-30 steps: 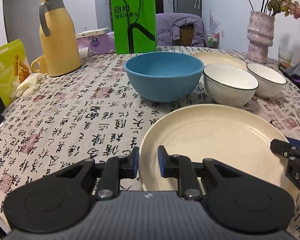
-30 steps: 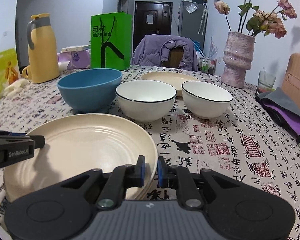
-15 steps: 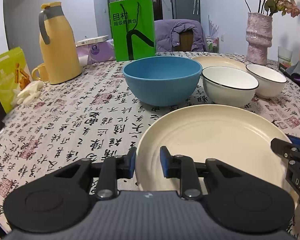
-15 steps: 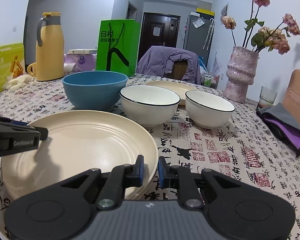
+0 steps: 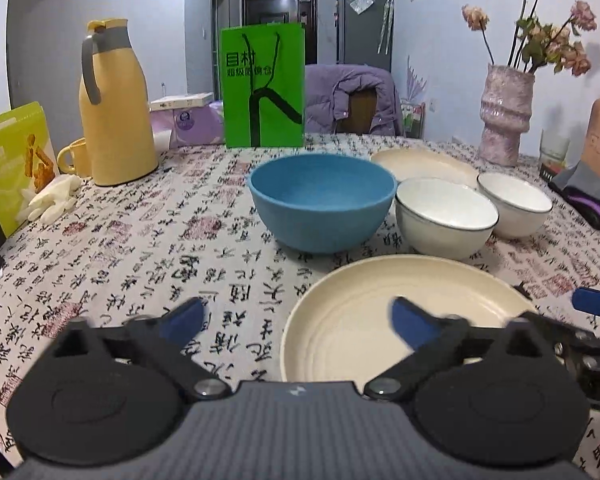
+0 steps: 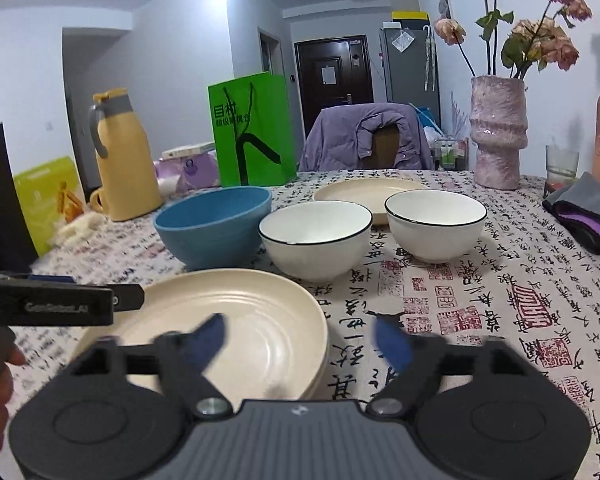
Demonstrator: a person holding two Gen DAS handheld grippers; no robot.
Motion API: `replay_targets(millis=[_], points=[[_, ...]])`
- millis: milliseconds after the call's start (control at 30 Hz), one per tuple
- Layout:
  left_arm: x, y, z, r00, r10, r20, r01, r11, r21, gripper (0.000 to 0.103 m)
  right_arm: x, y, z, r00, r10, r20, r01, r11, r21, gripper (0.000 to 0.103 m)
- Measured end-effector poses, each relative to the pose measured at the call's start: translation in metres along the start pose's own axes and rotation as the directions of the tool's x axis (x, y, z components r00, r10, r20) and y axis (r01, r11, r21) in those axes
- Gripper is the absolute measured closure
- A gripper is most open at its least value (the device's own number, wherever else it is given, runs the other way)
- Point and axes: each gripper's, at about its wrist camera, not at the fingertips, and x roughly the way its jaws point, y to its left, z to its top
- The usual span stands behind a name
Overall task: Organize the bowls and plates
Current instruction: 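Open both grippers to release the cream plate rim, then move both open grippers past the bowls toward the green bag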
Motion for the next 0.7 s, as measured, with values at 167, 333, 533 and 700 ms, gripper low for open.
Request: replay_targets(millis=[167,333,533,700], points=[[-0.009,0.002,0.003,1.0,-0.02,0.015,0.02,1.0,0.006,0.0,0.0,-0.007,0.01,1.0,-0.005,-0.029,0.005,1.0,0.01,0.0],[-0.016,0.006,0.006,0.998,-0.045,0.035,0.045,0.999,-0.023,0.0,-0.002,-0.018,0.021,0.998,0.02,-0.054,-0.017,0.999,0.045,0.0],[-0.02,0.009,0.014,0.998,-0.052,0.043,0.054,0.997,-0.052,0.0,-0.006,-0.019,0.033,0.998,0.033,-0.053,-0.031,0.999,0.036,0.0],[-0.022,0.014,0.021,0.998,-0.055,0.041,0.058,0.995,-0.079,0.0,-0.005,-0.022,0.044,0.996,0.059,-0.064,-0.055,0.997,0.058,0.0]])
